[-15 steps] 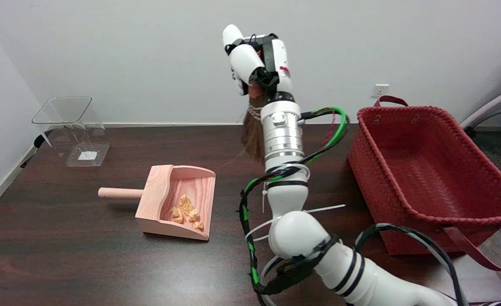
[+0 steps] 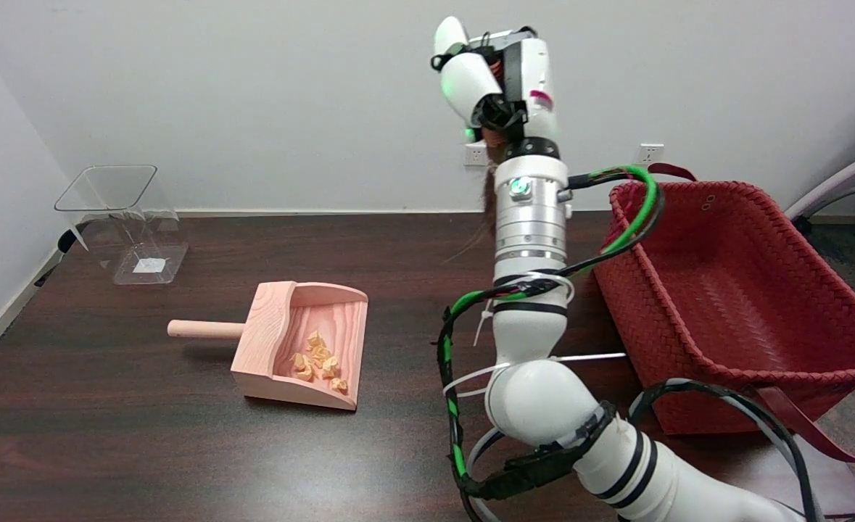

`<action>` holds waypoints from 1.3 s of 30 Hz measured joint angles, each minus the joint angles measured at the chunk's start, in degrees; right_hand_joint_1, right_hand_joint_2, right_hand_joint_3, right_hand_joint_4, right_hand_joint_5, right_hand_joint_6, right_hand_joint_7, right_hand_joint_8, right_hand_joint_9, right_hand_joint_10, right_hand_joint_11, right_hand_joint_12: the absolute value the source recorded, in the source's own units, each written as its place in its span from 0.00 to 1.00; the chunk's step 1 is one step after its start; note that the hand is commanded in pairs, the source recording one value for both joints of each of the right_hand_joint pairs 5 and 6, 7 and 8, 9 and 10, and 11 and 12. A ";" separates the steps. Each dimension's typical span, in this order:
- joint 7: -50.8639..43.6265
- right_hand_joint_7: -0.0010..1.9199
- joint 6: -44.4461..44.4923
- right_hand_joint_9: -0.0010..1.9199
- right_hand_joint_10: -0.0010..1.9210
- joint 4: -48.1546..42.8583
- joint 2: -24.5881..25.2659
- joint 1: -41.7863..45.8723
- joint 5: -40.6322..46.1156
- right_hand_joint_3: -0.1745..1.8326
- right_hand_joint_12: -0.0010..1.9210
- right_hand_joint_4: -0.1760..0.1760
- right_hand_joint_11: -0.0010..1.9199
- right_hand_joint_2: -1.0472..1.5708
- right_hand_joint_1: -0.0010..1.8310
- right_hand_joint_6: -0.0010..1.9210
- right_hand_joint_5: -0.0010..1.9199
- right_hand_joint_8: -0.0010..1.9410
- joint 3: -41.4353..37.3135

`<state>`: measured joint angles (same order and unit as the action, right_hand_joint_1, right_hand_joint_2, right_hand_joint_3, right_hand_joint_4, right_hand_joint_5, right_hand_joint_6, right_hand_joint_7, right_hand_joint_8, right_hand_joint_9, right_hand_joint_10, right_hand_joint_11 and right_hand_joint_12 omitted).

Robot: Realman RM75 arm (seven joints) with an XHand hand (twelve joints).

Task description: Place the broom into the brown storage basket.

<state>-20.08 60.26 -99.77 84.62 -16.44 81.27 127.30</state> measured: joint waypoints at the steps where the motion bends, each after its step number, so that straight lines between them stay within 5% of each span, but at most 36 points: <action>1: -0.46 1.00 0.37 1.00 1.00 -0.16 -0.24 0.07 -0.40 0.36 1.00 0.50 1.00 1.00 0.52 1.00 1.00 0.99 -0.11; 39: 1.79 1.00 8.67 1.00 1.00 -3.11 -17.45 6.14 -9.54 0.51 1.00 0.50 1.00 1.00 0.50 1.00 1.00 0.99 -8.98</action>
<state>-18.29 68.93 -102.87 67.17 -10.30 71.73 118.32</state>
